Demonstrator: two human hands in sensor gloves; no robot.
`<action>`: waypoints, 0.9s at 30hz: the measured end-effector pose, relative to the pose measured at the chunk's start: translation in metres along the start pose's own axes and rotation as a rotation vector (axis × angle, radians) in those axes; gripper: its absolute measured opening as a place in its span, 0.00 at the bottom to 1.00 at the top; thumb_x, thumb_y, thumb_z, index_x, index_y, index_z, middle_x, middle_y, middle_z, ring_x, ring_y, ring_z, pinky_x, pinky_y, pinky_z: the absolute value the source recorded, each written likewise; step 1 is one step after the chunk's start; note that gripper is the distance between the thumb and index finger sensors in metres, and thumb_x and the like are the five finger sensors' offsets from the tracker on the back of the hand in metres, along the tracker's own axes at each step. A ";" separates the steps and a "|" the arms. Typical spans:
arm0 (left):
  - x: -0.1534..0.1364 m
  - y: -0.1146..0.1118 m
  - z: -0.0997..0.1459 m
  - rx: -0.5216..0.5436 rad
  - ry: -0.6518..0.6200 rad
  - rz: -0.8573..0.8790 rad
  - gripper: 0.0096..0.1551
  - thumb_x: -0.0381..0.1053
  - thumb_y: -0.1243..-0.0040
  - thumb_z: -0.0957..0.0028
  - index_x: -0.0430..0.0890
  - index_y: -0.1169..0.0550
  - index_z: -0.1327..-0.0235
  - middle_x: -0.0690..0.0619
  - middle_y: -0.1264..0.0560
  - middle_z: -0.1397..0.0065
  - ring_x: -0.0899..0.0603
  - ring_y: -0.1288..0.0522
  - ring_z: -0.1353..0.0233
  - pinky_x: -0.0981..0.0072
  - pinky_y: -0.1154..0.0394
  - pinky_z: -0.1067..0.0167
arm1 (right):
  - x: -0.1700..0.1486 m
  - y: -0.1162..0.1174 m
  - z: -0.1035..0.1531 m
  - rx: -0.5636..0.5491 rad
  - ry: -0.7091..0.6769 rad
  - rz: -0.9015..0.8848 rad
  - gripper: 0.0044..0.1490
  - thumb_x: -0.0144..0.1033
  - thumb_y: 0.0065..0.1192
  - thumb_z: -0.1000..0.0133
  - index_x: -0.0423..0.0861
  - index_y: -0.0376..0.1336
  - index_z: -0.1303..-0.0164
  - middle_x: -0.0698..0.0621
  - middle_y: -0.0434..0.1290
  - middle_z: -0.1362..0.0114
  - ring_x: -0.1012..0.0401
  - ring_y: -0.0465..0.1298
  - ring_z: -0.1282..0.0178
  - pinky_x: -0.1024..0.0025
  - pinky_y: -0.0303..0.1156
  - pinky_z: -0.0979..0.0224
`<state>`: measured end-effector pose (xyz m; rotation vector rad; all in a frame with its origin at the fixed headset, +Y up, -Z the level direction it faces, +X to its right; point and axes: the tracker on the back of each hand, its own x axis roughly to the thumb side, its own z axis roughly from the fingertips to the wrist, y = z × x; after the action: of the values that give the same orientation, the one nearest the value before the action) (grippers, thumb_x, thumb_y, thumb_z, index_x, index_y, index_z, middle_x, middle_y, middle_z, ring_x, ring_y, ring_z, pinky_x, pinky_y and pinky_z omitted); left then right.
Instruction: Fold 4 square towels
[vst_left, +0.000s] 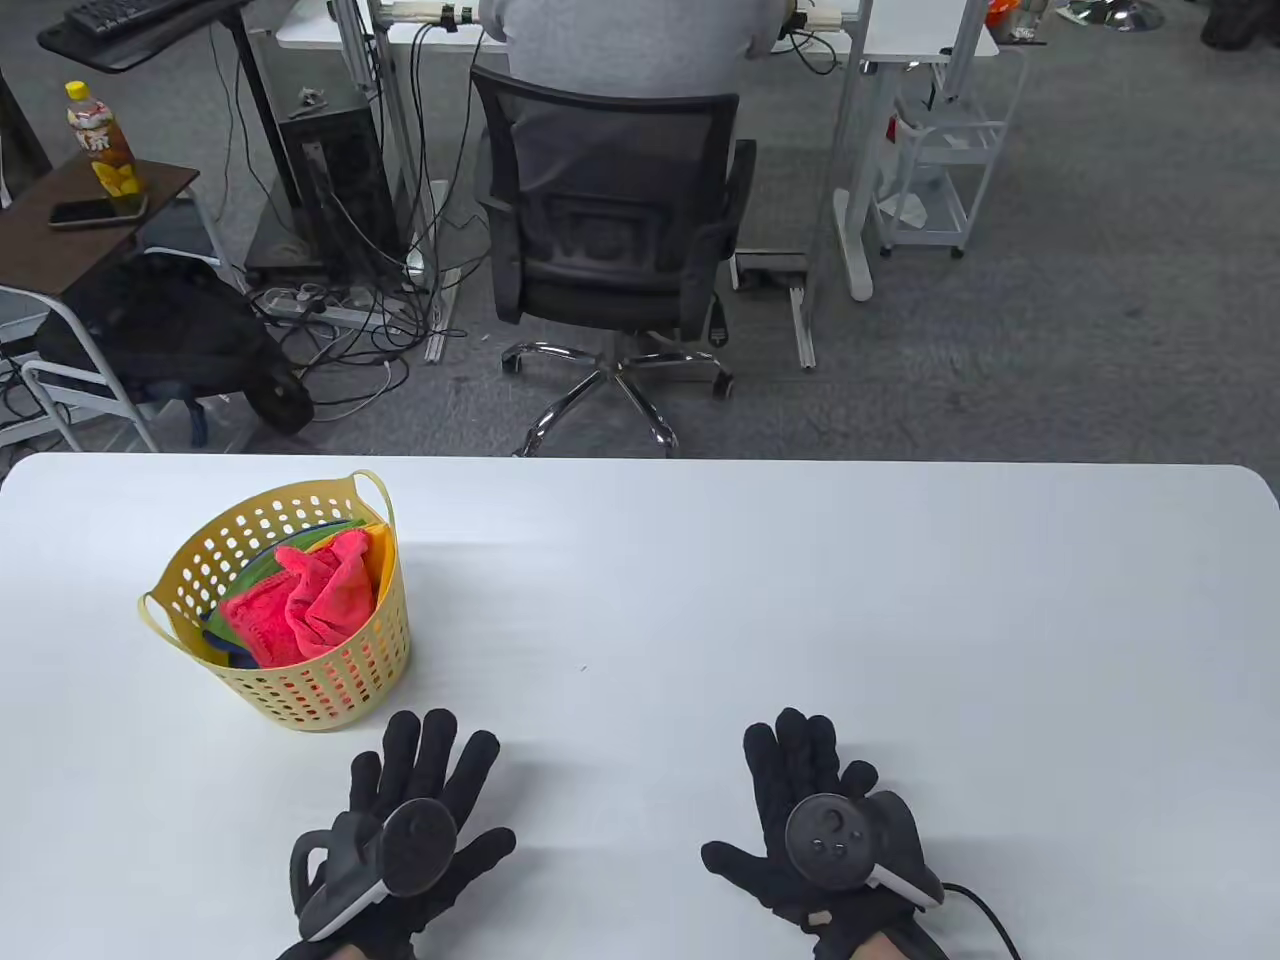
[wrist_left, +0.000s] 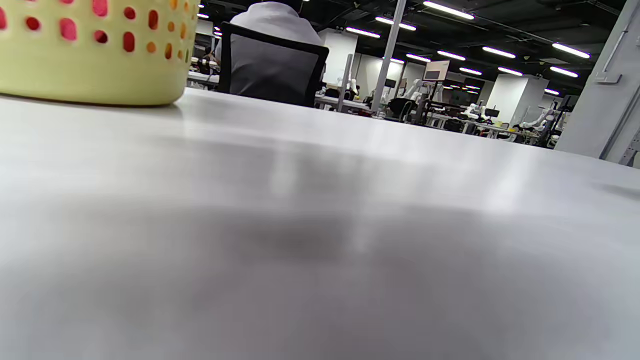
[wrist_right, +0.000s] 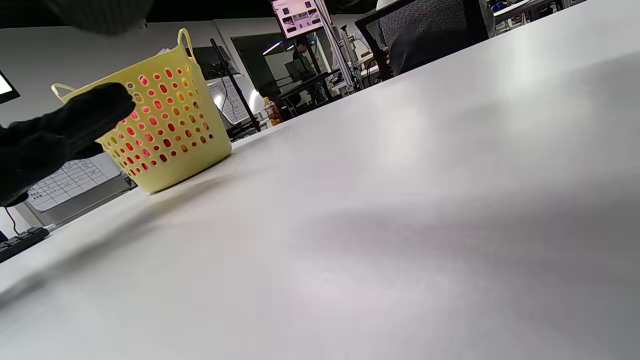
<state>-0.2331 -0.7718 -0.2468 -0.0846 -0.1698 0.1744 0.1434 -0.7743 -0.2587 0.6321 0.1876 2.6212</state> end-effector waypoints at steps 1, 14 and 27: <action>0.000 0.000 0.000 0.001 -0.002 0.005 0.52 0.81 0.58 0.56 0.72 0.60 0.19 0.59 0.68 0.12 0.40 0.70 0.12 0.34 0.61 0.16 | 0.000 0.000 0.000 0.002 0.002 0.002 0.68 0.70 0.52 0.43 0.45 0.19 0.22 0.24 0.21 0.20 0.28 0.25 0.25 0.17 0.31 0.41; 0.008 -0.001 0.003 0.009 -0.009 -0.024 0.52 0.78 0.56 0.53 0.68 0.60 0.19 0.57 0.68 0.13 0.40 0.70 0.12 0.38 0.62 0.16 | 0.003 0.000 0.001 -0.005 -0.002 -0.003 0.66 0.67 0.53 0.42 0.44 0.21 0.21 0.25 0.22 0.20 0.28 0.26 0.25 0.18 0.31 0.41; 0.000 0.163 0.014 0.216 0.213 0.223 0.47 0.71 0.46 0.44 0.61 0.47 0.13 0.51 0.46 0.09 0.35 0.46 0.10 0.39 0.46 0.15 | 0.013 0.006 0.001 0.023 -0.039 -0.022 0.65 0.65 0.53 0.42 0.43 0.22 0.21 0.26 0.23 0.20 0.30 0.26 0.25 0.18 0.30 0.41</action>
<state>-0.2622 -0.6110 -0.2488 0.0936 0.0720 0.4030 0.1314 -0.7735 -0.2510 0.6846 0.2113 2.5872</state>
